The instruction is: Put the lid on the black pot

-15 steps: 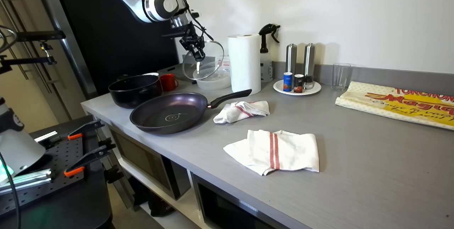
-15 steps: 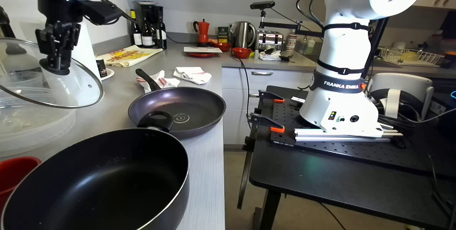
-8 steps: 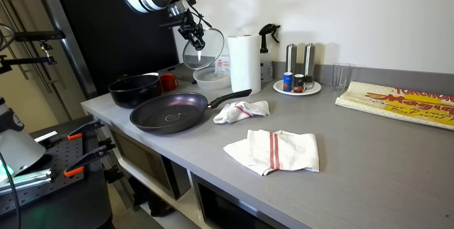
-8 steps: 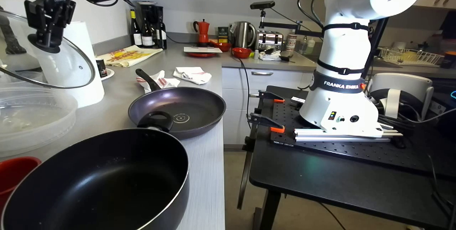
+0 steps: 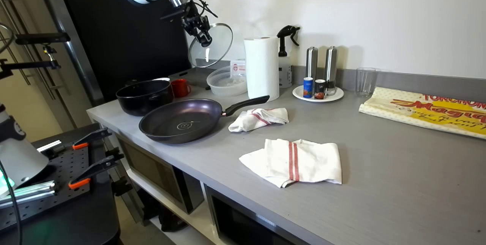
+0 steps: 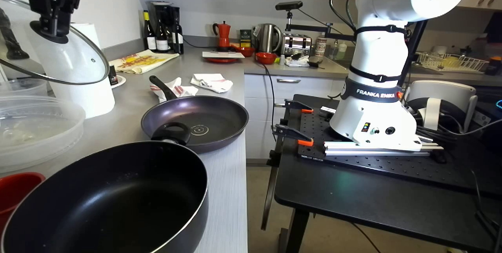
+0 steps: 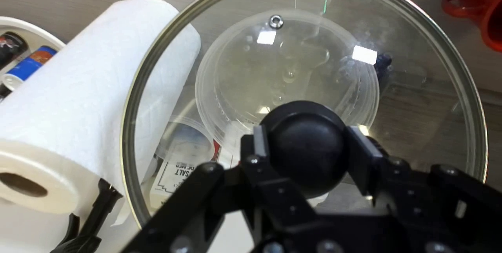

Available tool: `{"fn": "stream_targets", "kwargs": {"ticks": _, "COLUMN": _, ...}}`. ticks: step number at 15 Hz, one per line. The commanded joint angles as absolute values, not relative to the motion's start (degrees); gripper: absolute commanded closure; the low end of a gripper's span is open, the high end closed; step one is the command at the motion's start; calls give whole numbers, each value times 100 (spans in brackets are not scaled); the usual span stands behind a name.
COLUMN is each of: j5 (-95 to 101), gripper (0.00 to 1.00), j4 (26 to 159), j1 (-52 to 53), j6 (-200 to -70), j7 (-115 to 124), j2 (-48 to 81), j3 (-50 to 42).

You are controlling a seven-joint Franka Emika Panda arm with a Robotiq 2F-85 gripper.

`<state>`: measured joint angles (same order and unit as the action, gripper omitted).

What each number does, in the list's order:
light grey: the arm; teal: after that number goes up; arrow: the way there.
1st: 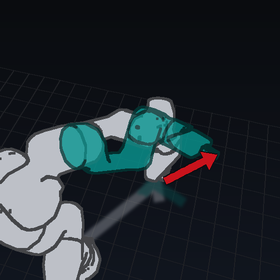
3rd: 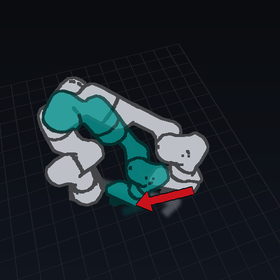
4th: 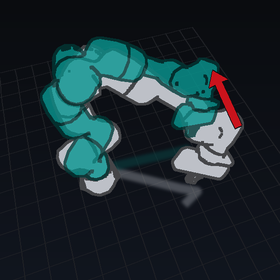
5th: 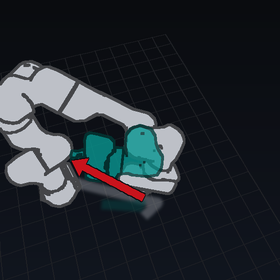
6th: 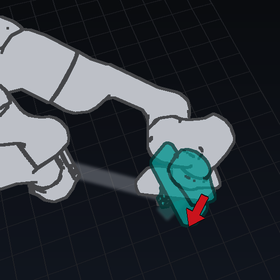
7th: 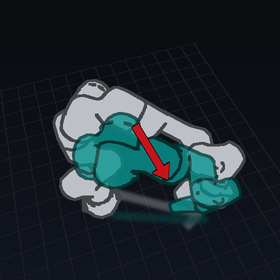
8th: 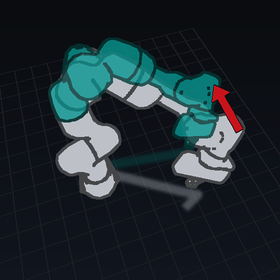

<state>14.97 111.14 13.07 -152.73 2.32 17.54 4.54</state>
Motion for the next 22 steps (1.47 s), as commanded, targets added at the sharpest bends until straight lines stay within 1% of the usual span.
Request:
{"fn": "stream_targets", "kwargs": {"ticks": 1, "j5": 2000, "gripper": 75, "j4": 11416, "j1": 1551, "j6": -14851, "j7": 736, "j2": 1133, "j3": 334}}
{"fn": "stream_targets", "kwargs": {"ticks": 6, "j5": 2458, "gripper": 75, "j4": 11418, "j1": 1666, "j6": -13920, "j7": 1222, "j2": 663, "j3": 542}}
{"fn": "stream_targets", "kwargs": {"ticks": 14, "j5": 2140, "gripper": 75, "j4": 11110, "j1": 1669, "j6": -11848, "j7": 1083, "j2": 359, "j3": 1148}}
{"fn": "stream_targets", "kwargs": {"ticks": 18, "j5": 2097, "gripper": 75, "j4": 11011, "j1": 1695, "j6": -11326, "j7": 1004, "j2": 433, "j3": 1354}}
{"fn": "stream_targets", "kwargs": {"ticks": 22, "j5": 2075, "gripper": 75, "j4": 10943, "j1": 1764, "j6": -11107, "j7": 880, "j2": 636, "j3": 1503}}
